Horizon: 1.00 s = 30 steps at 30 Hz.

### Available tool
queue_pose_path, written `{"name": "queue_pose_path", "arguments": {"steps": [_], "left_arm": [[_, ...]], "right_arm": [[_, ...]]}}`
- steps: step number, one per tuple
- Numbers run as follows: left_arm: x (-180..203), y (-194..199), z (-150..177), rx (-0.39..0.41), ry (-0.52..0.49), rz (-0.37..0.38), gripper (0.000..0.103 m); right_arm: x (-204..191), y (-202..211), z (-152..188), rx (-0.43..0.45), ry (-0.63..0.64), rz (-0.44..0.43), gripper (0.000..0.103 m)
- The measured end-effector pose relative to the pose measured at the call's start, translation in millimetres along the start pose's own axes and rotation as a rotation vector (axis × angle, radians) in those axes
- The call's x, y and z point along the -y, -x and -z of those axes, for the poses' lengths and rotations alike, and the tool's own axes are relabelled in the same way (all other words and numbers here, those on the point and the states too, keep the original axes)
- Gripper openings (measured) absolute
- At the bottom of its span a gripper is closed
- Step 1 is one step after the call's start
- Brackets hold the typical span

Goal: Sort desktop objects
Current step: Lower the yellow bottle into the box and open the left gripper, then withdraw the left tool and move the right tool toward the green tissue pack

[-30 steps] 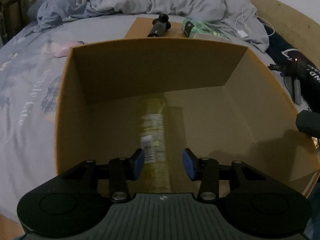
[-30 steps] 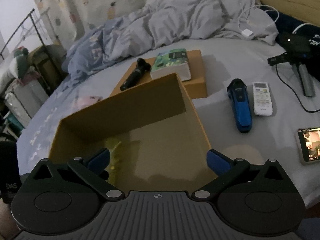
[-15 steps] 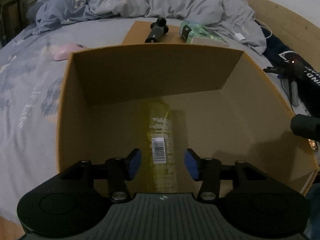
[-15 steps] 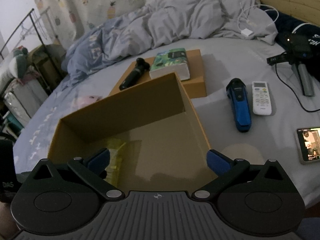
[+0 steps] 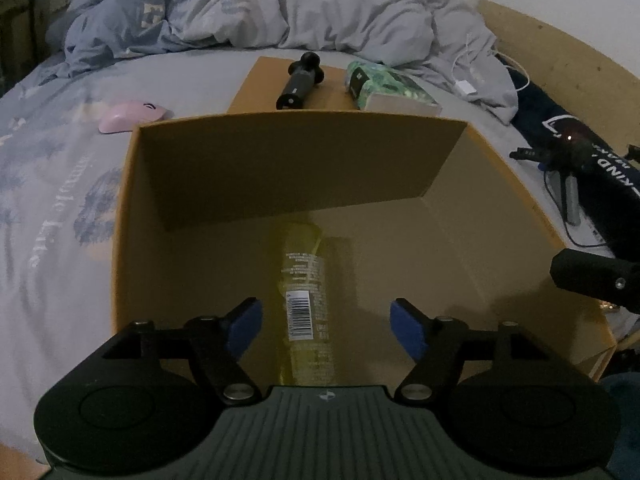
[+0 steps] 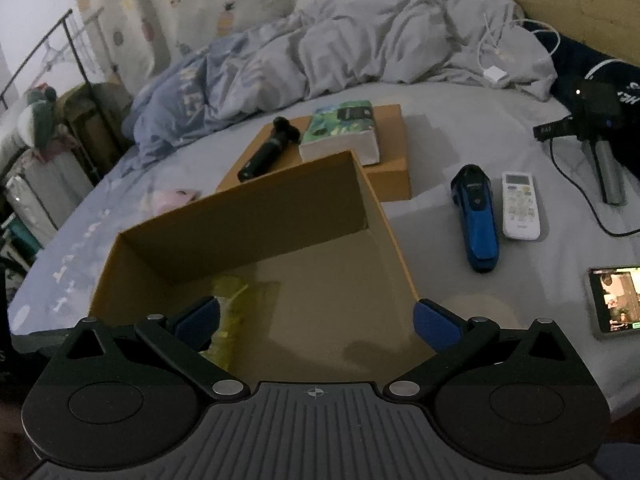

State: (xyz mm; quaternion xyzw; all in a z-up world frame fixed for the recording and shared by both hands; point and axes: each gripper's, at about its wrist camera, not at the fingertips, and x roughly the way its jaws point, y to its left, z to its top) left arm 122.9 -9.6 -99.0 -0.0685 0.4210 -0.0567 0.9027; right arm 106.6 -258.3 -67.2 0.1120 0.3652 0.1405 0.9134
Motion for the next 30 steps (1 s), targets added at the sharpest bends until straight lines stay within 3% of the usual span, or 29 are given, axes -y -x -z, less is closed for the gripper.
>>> {"name": "queue_pose_path", "arguments": {"steps": [12, 24, 30], "left_arm": [[-3.4, 6.4, -6.1, 0.03, 0.05, 0.055, 0.083], [2.3, 14.9, -8.5, 0.074, 0.047, 0.066, 0.09], [6.6, 16.7, -7.5, 0.078, 0.048, 0.107, 0.092]], "right_arm": [[-6.6, 2.3, 0.1, 0.012, 0.039, 0.014, 0.103], [-10.4, 10.2, -5.3, 0.043, 0.054, 0.016, 0.103], [-9.5, 17.1, -14.2, 0.075, 0.057, 0.024, 0.103]]}}
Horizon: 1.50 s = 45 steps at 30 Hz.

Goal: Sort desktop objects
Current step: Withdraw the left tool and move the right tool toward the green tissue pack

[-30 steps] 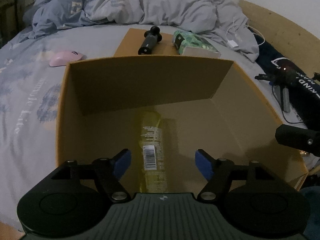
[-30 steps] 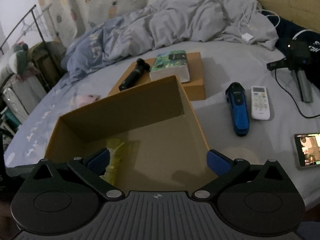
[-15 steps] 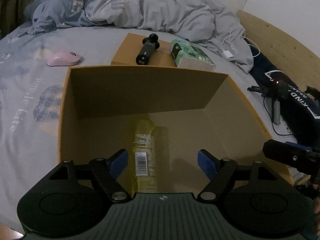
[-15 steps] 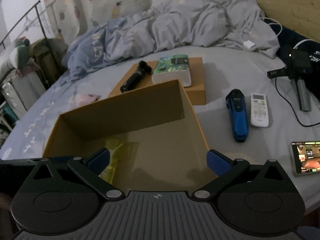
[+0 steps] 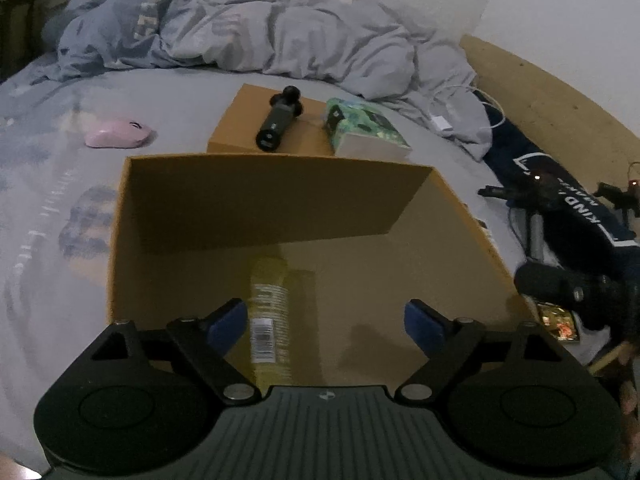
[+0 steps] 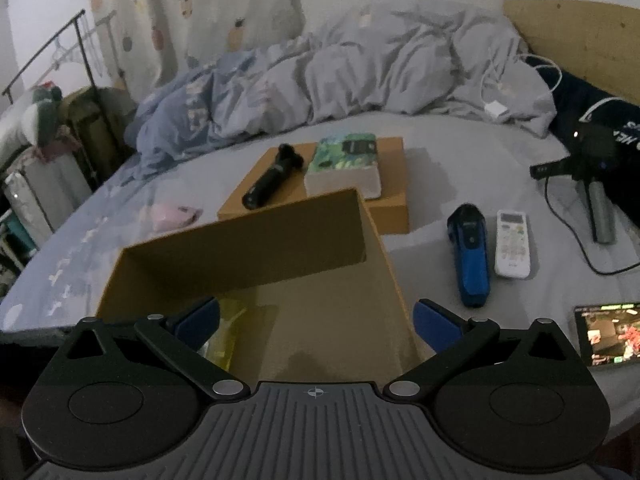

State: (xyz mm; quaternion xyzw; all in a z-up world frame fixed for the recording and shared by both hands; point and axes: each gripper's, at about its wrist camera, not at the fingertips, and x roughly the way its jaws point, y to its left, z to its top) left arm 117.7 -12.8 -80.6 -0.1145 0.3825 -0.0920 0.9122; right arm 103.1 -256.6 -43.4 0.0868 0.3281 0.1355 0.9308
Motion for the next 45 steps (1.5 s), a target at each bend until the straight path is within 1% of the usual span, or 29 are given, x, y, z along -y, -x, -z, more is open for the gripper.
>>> {"name": "queue_pose_path", "arguments": {"steps": [1, 4, 9, 15, 18, 24, 27, 32, 36, 45], "left_arm": [[1.6, -0.2, 0.7, 0.0, -0.004, 0.008, 0.093], [6.2, 1.0, 1.6, 0.015, -0.015, 0.018, 0.103], [6.4, 5.1, -0.4, 0.057, -0.012, 0.034, 0.103], [-5.3, 13.4, -7.2, 0.131, 0.066, 0.015, 0.103], [-12.1, 17.6, -9.9, 0.17, 0.104, 0.012, 0.103], [-22.7, 23.4, -15.2, 0.235, 0.145, 0.002, 0.103], [-28.5, 26.1, -18.2, 0.247, 0.162, -0.007, 0.103], [-39.1, 31.2, -23.8, 0.249, 0.221, -0.049, 0.103], [-47.8, 32.0, -25.6, 0.259, 0.259, -0.038, 0.103], [-64.1, 25.5, -29.9, 0.209, 0.328, -0.054, 0.103]], "right_arm": [[0.3, 1.2, -2.0, 0.007, 0.0, 0.002, 0.103], [1.5, 4.4, -10.1, 0.028, -0.001, 0.008, 0.103], [6.2, 6.4, -23.7, 0.055, -0.01, 0.023, 0.103], [10.2, -2.8, -37.7, 0.062, -0.015, 0.032, 0.103], [6.4, -10.2, -46.5, 0.065, 0.01, 0.029, 0.103], [-3.1, -28.8, -70.6, 0.068, 0.066, 0.036, 0.103], [-7.1, -40.1, -84.5, 0.064, 0.09, 0.038, 0.103], [-14.3, -60.6, -104.5, 0.041, 0.122, 0.032, 0.103], [-18.1, -80.2, -118.8, 0.026, 0.151, 0.035, 0.103], [-16.8, -137.9, -140.0, -0.037, 0.204, 0.059, 0.103]]}}
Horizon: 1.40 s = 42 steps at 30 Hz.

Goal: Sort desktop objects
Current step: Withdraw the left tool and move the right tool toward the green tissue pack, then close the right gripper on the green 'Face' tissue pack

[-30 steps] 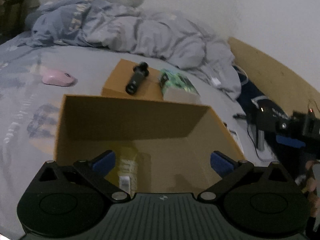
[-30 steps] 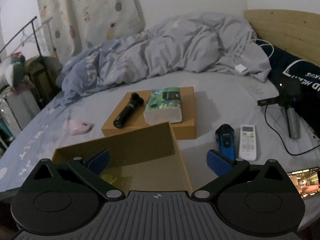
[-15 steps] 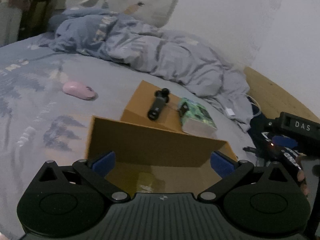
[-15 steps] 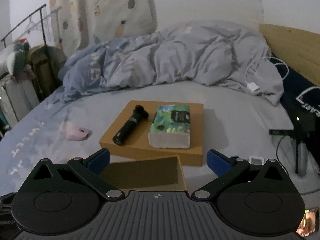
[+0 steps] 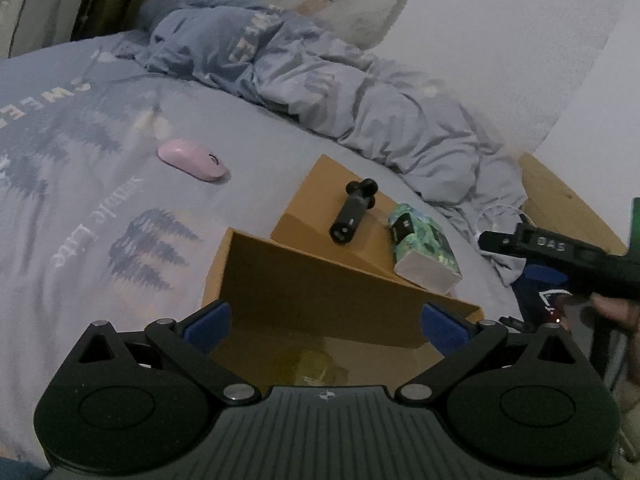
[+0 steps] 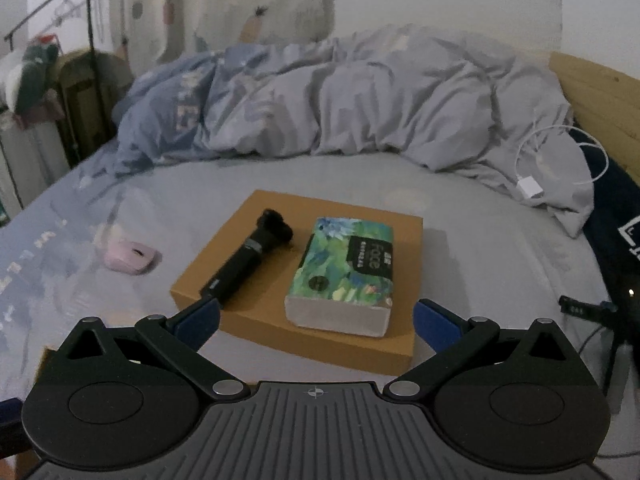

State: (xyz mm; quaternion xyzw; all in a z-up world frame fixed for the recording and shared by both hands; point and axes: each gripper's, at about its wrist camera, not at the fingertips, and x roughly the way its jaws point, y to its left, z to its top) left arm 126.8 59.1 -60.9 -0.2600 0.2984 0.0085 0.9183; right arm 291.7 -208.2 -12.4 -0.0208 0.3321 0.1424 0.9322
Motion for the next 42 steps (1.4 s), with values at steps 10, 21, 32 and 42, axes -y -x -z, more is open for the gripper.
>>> {"name": "queue_pose_path", "arguments": {"steps": [10, 21, 32, 42], "left_arm": [[0.4, 4.6, -3.7, 0.042, -0.027, -0.058, 0.103], [-7.1, -10.4, -14.6, 0.027, -0.053, -0.174, 0.103], [-23.4, -30.3, -33.6, 0.016, -0.017, -0.247, 0.103], [1.0, -68.5, -69.2, 0.073, -0.088, -0.232, 0.103]], "right_arm": [[-1.9, -64.8, -19.5, -0.059, 0.034, -0.006, 0.103], [0.9, -128.4, -32.1, -0.12, 0.058, 0.035, 0.103], [9.2, -168.1, -31.0, -0.176, 0.067, 0.059, 0.103], [10.8, -187.1, -35.3, -0.218, 0.125, 0.088, 0.103]]}}
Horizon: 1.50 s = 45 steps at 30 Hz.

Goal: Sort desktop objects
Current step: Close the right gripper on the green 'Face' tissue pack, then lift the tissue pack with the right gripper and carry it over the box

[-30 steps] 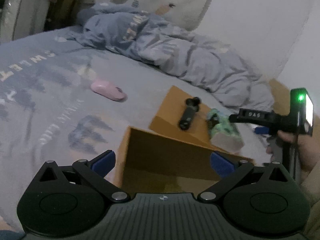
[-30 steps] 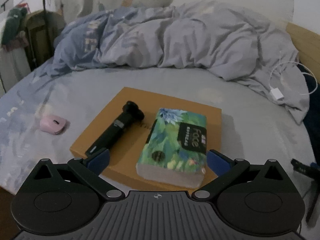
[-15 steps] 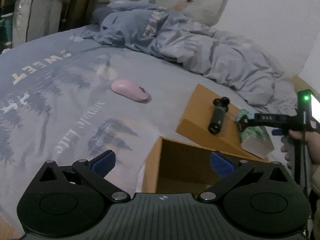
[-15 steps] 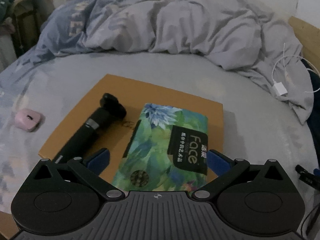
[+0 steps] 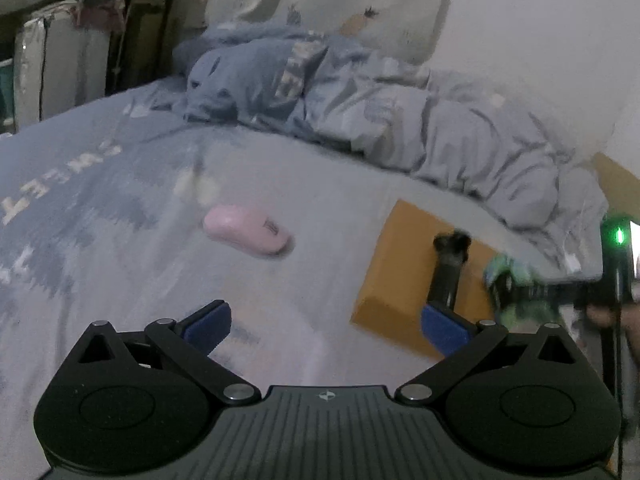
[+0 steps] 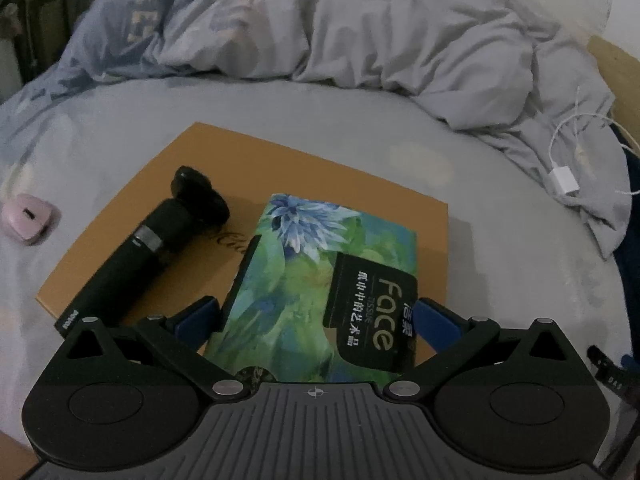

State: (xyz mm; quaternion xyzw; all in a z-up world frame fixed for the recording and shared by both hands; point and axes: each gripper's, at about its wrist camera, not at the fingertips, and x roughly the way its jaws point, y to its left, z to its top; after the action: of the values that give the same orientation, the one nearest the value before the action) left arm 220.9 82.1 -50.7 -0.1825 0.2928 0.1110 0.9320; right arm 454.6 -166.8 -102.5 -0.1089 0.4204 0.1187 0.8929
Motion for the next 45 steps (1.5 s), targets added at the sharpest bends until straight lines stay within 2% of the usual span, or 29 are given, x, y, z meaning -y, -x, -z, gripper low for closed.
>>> {"name": "queue_pose_path", "arguments": {"steps": [4, 9, 12, 18, 25, 35, 45], "left_arm": [[14.1, -16.3, -10.7, 0.004, 0.01, 0.052, 0.103], [22.1, -31.0, -5.0, -0.012, -0.004, 0.079, 0.103], [22.7, -41.1, 1.7, -0.044, -0.003, 0.079, 0.103], [19.2, -51.2, 8.3, -0.07, 0.0, 0.081, 0.103], [17.3, -56.2, 6.9, -0.081, 0.015, 0.09, 0.103], [19.2, -45.1, 7.9, -0.097, -0.004, 0.069, 0.103], [19.0, -9.4, 0.6, -0.062, -0.034, 0.048, 0.103]], "right_arm": [[1.5, -4.6, -2.7, -0.018, 0.04, 0.0, 0.103], [6.9, -9.6, -5.6, -0.026, 0.055, -0.006, 0.103], [11.6, -15.6, -8.1, -0.032, 0.028, -0.009, 0.103], [27.4, -42.3, -6.7, -0.105, -0.076, -0.088, 0.103], [32.4, -44.5, 0.0, -0.071, -0.077, -0.135, 0.103], [30.8, -34.5, 5.4, -0.073, -0.054, -0.143, 0.101], [41.6, 11.4, 9.4, -0.017, -0.1, -0.156, 0.101]]}}
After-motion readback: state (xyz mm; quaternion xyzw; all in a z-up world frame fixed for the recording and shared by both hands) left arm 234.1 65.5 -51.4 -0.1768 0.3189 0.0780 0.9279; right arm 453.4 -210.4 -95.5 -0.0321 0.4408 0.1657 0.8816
